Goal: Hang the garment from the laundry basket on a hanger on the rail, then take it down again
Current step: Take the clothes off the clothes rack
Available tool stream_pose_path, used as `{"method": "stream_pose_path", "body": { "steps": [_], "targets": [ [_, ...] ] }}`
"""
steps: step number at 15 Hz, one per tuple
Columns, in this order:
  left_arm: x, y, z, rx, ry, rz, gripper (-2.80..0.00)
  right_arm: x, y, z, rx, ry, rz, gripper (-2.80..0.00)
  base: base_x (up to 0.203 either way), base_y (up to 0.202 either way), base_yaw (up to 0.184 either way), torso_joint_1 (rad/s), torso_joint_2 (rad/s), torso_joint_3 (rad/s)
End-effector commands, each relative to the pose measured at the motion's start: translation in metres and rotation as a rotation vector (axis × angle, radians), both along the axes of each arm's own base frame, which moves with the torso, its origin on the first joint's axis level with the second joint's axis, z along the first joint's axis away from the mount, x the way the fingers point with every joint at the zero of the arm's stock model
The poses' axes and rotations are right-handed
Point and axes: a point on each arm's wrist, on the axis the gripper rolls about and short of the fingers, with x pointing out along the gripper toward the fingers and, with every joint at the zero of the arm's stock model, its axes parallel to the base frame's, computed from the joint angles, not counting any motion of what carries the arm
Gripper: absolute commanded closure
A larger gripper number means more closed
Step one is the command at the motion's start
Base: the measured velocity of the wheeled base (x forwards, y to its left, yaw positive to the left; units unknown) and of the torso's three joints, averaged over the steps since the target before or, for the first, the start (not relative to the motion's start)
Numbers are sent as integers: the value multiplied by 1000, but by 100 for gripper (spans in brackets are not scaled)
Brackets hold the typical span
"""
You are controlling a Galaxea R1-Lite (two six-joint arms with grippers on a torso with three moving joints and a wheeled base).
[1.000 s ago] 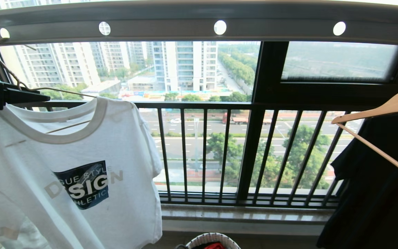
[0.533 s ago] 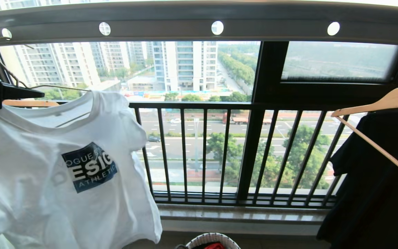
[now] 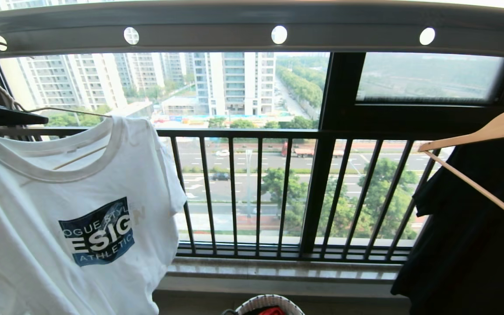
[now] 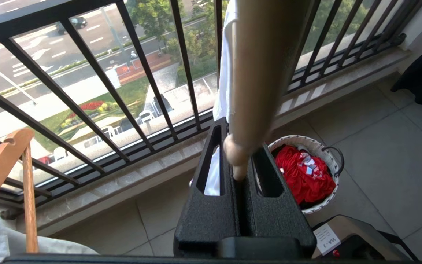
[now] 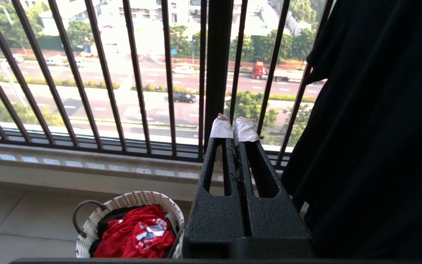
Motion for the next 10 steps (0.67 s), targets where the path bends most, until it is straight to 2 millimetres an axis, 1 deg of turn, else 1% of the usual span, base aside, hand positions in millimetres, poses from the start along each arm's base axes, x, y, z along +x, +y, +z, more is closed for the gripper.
{"method": "stream_pose_path", "body": {
  "steps": [1,2,4,10],
  "targets": [
    [-15,-7,5,23,0,27,0,0,0,0,-1,1,1,0,0,0,0,0,0,0],
    [-19,-8,4,26,7,42,0,0,0,0,-1,1,1,0,0,0,0,0,0,0],
    [-26,-10,9,10,5,61,0,0,0,0,-1,1,1,0,0,0,0,0,0,0],
    [-37,-16,19,30,-13,101,0,0,0,0,-1,1,1,0,0,0,0,0,0,0]
  ]
}}
